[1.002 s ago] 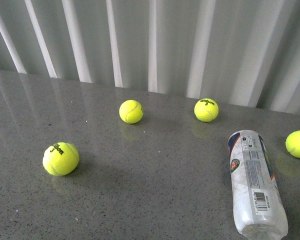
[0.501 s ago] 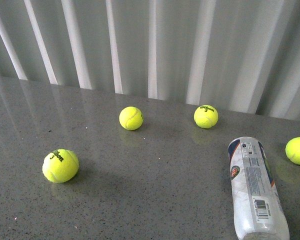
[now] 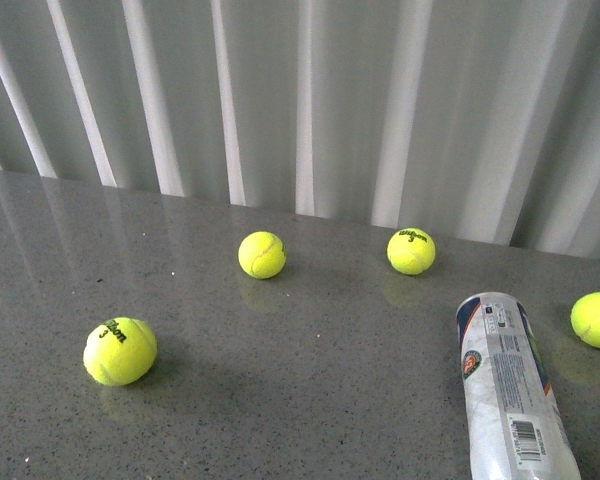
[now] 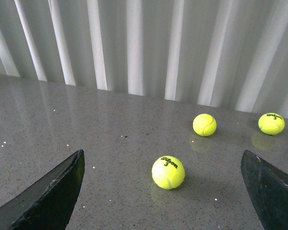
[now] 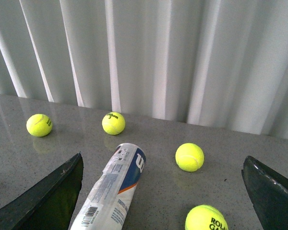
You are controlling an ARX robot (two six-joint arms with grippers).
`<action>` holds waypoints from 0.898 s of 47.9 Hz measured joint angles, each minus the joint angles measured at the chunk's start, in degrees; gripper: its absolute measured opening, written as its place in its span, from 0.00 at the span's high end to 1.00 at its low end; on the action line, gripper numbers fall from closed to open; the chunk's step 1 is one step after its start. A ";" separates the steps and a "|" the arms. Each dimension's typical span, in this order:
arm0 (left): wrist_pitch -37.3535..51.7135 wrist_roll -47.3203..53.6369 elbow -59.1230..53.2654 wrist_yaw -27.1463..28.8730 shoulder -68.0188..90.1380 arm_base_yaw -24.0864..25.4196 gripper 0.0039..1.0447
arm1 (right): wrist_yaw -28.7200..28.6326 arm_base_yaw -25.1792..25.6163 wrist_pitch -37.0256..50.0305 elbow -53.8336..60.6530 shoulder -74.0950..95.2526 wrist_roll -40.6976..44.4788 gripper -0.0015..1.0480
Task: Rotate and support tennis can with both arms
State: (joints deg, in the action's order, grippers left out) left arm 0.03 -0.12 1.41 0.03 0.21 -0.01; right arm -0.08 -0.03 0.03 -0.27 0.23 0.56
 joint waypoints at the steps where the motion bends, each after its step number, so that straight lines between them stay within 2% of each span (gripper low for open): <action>1: 0.00 0.00 0.00 0.00 0.00 0.00 0.06 | 0.00 0.00 0.00 0.00 0.00 0.00 0.07; 8: 0.00 0.00 0.00 0.00 0.00 0.00 0.06 | 0.02 0.00 0.00 0.00 0.00 -0.02 0.07; 9: 0.00 0.00 0.00 0.00 0.00 0.00 0.06 | 1.44 -0.17 -1.79 -0.66 0.96 -0.87 0.07; 10: 0.00 0.00 0.00 -0.02 0.00 0.00 0.06 | 2.29 -0.04 -4.42 -2.36 3.45 -1.77 0.07; 13: 0.00 0.00 0.00 -0.02 0.00 0.00 0.06 | 1.40 1.95 -2.71 -6.05 11.78 -3.21 0.07; 19: 0.00 0.00 0.00 -0.02 0.00 0.00 0.06 | -0.70 7.72 7.93 -17.35 31.47 -5.84 0.07; 23: 0.00 0.00 0.00 -0.02 -0.02 0.00 0.06 | -2.01 9.62 5.99 -27.30 45.68 -9.14 0.07; 32: 0.00 0.00 0.00 0.00 -0.02 0.00 0.06 | -6.69 7.08 -5.86 -45.27 76.17 -13.03 0.07; 36: 0.00 0.00 0.00 -0.02 -0.02 0.00 0.06 | -5.22 5.07 -10.19 -51.10 87.54 -14.51 0.07; 43: 0.00 0.00 0.00 0.00 -0.02 0.00 0.06 | -4.94 1.55 -12.63 -56.85 100.45 -17.75 0.07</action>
State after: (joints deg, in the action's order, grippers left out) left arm 0.03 -0.12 1.41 0.03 0.19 -0.01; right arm -5.02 1.52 -12.60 -57.12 100.68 -17.19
